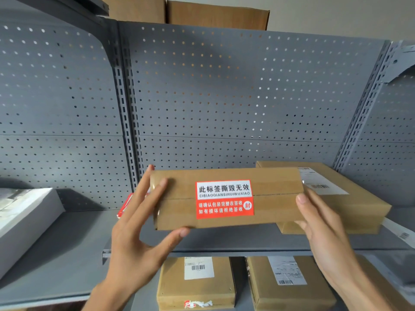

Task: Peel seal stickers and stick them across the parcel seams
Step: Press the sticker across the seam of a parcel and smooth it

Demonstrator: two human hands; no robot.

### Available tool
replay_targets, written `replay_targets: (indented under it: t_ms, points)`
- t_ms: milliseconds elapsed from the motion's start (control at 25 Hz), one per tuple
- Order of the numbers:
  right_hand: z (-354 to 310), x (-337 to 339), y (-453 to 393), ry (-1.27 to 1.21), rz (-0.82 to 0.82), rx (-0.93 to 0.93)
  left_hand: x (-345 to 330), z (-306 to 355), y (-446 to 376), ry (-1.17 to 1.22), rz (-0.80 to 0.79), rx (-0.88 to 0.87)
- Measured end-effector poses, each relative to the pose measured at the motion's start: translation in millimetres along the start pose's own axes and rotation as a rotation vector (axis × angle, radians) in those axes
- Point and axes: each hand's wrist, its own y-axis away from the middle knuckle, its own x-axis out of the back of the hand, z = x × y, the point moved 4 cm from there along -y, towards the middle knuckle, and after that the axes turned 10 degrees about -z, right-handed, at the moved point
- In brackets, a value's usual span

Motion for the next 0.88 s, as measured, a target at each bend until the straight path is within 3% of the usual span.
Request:
replay_targets:
  t_ms: [280,600,880]
  points:
    - [51.2,8.0,30.4,-0.053,-0.066,-0.149,-15.3,-21.5,39.0,-0.128,-0.073,0.012]
    - [86.0,4.6,27.9,0.357,-0.029,-0.264,-30.8,-45.1,51.6,-0.176,-0.171,0.057]
    - [81.1,-4.7,16.4,0.395,0.027,-0.276,-32.9,-54.8,43.2,-0.160,-0.165,0.062]
